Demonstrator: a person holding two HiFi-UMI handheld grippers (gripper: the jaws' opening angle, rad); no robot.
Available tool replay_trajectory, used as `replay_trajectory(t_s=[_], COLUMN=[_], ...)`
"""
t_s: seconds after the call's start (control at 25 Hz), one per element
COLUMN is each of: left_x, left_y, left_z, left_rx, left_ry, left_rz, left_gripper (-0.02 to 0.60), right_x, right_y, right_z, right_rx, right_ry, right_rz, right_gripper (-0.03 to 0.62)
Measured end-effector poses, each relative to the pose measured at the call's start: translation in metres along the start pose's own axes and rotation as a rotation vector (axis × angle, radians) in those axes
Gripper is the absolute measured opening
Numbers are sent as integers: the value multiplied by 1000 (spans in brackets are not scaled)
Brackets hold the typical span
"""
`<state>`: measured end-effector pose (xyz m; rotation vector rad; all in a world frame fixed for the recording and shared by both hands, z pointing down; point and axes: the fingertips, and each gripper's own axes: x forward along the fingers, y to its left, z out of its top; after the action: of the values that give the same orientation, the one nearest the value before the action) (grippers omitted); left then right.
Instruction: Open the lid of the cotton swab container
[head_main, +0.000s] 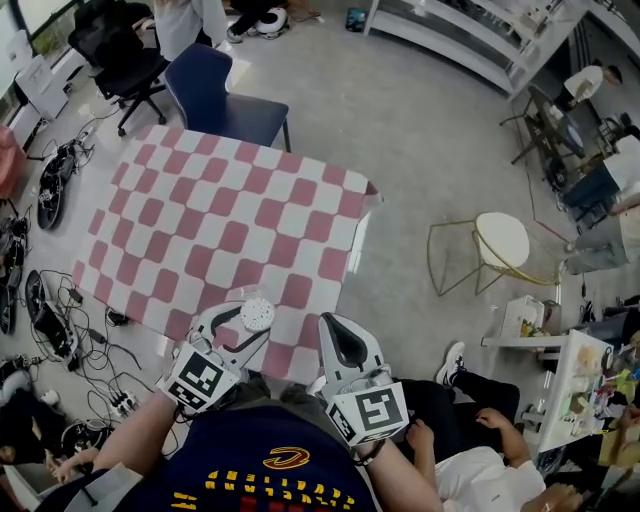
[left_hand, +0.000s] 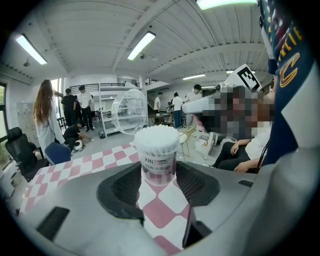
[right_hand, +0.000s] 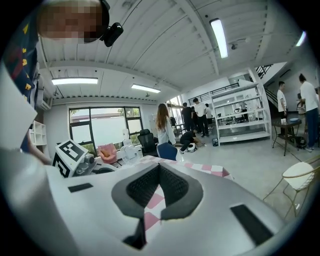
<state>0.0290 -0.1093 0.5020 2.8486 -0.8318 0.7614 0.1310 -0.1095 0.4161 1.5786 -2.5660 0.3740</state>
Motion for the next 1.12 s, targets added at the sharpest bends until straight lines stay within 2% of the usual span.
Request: replay_trajectory(t_s=[1.12], left_x=[5], left_y=[8], left_z=[3], left_rx=[4], left_ry=[-8], left_rz=[14], left_gripper=[222], right_x=[0], right_y=[-2], right_z=[6], right_rx=[-33], right_ry=[-8], right_rz=[9], right_gripper=[11])
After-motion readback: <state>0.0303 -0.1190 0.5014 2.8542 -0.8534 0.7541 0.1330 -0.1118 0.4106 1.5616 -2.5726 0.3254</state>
